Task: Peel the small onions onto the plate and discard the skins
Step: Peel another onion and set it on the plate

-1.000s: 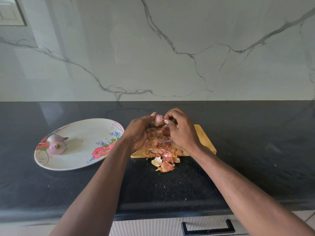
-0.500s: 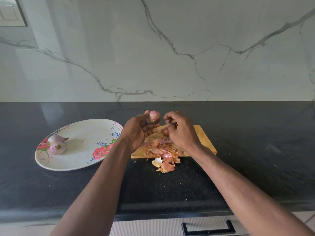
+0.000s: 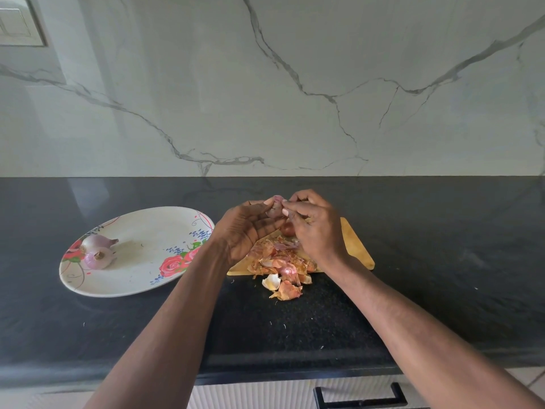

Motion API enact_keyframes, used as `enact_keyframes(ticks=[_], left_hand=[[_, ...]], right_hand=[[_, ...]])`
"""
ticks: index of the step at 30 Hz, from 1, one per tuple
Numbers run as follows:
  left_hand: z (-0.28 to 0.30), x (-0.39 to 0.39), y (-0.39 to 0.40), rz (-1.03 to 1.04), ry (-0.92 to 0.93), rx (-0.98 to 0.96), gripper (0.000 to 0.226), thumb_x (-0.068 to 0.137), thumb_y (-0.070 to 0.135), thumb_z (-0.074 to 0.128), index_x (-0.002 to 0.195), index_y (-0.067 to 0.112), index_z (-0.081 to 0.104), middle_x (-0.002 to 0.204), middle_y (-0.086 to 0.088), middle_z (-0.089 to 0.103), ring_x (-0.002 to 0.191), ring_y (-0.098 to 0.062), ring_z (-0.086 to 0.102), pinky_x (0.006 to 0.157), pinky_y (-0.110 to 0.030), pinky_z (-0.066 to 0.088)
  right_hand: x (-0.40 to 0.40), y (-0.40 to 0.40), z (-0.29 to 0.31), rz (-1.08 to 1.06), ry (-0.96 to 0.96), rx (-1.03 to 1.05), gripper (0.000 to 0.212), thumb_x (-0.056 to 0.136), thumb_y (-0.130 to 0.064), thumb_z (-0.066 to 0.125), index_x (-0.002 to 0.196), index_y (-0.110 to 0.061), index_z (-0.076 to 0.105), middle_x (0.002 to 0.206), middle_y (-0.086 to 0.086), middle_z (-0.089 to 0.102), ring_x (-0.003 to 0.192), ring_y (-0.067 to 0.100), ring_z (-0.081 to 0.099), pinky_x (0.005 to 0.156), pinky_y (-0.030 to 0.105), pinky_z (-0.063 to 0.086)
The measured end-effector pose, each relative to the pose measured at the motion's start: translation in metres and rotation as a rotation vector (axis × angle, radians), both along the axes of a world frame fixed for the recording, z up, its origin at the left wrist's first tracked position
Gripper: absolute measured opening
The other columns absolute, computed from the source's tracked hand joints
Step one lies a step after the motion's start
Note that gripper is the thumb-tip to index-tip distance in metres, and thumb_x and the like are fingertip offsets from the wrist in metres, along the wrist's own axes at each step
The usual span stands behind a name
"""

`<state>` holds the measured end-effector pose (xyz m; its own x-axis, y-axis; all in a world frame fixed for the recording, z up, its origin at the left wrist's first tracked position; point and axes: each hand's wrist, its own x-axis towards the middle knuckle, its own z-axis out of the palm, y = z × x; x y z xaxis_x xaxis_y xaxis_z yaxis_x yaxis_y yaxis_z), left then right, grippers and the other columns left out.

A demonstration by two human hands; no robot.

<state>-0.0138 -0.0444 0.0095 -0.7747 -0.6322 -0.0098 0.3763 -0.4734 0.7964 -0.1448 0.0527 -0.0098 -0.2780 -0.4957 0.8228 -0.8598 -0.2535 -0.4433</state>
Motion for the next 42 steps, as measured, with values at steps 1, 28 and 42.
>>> enact_keyframes(ticks=[1, 28, 42], left_hand=[[0.0, 0.0, 0.0001, -0.006, 0.007, 0.01, 0.027, 0.086, -0.001, 0.06, 0.111, -0.008, 0.067, 0.096, -0.017, 0.074, 0.089, -0.023, 0.073, 0.086, -0.038, 0.061], [0.0021, -0.0004, 0.0029, 0.08, -0.022, -0.021, 0.016, 0.096, -0.005, 0.053, 0.107, -0.007, 0.064, 0.094, -0.02, 0.073, 0.082, -0.024, 0.075, 0.073, -0.031, 0.062], [0.0002, -0.003, 0.0073, 0.143, -0.027, -0.001, 0.013, 0.098, -0.002, 0.053, 0.105, -0.005, 0.063, 0.088, -0.018, 0.074, 0.078, -0.024, 0.074, 0.071, -0.032, 0.063]], right_hand=[[-0.0006, -0.0002, -0.0003, -0.012, 0.014, -0.009, 0.021, 0.085, 0.005, 0.072, 0.106, 0.001, 0.074, 0.094, 0.004, 0.064, 0.087, 0.008, 0.058, 0.068, 0.013, 0.054], [0.002, -0.0002, 0.0016, 0.039, -0.071, 0.022, 0.028, 0.084, -0.003, 0.076, 0.111, -0.005, 0.074, 0.101, 0.002, 0.069, 0.093, 0.003, 0.059, 0.077, 0.005, 0.046], [0.0052, -0.004, -0.0029, 0.055, 0.024, 0.099, 0.01, 0.088, 0.008, 0.067, 0.087, -0.002, 0.064, 0.092, 0.005, 0.058, 0.08, 0.007, 0.053, 0.065, 0.017, 0.049]])
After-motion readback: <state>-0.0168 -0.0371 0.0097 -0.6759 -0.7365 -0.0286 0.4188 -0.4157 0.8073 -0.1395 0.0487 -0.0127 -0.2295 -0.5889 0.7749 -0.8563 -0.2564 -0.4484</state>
